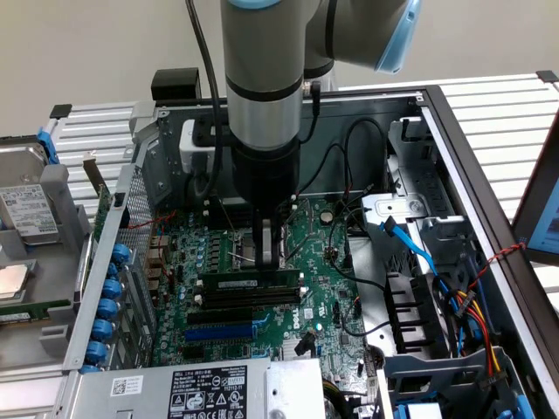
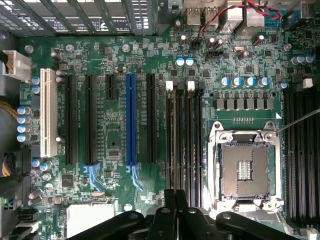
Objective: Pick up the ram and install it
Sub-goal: 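Insert the ram into the slot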
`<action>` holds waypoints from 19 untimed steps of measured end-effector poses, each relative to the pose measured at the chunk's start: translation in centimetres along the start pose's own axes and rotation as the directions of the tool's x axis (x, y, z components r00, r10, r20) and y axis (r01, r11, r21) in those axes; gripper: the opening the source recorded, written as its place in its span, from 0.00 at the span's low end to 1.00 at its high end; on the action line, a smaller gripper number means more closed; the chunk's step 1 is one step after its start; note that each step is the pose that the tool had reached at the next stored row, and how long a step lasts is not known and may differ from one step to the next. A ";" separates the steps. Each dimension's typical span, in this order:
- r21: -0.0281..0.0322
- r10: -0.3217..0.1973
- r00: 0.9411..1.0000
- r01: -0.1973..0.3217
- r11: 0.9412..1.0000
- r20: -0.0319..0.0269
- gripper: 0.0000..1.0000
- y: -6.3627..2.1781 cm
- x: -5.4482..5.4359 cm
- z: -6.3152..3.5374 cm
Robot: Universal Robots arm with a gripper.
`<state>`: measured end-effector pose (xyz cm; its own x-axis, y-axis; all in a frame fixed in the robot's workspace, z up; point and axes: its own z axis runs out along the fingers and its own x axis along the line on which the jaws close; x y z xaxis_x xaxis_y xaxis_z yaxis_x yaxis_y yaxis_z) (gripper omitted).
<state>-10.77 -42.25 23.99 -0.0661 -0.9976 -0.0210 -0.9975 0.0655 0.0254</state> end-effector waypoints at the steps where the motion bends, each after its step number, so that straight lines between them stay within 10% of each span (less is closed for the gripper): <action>1: 0.000 0.000 1.000 0.000 1.000 0.000 0.12 0.03 0.0 0.01; 19: 0.003 -0.012 1.000 0.012 1.000 -0.006 0.12 0.11 0.0 0.42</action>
<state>-10.89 -42.26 23.57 -0.0540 -0.9984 -0.0155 -0.9983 0.0536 0.0222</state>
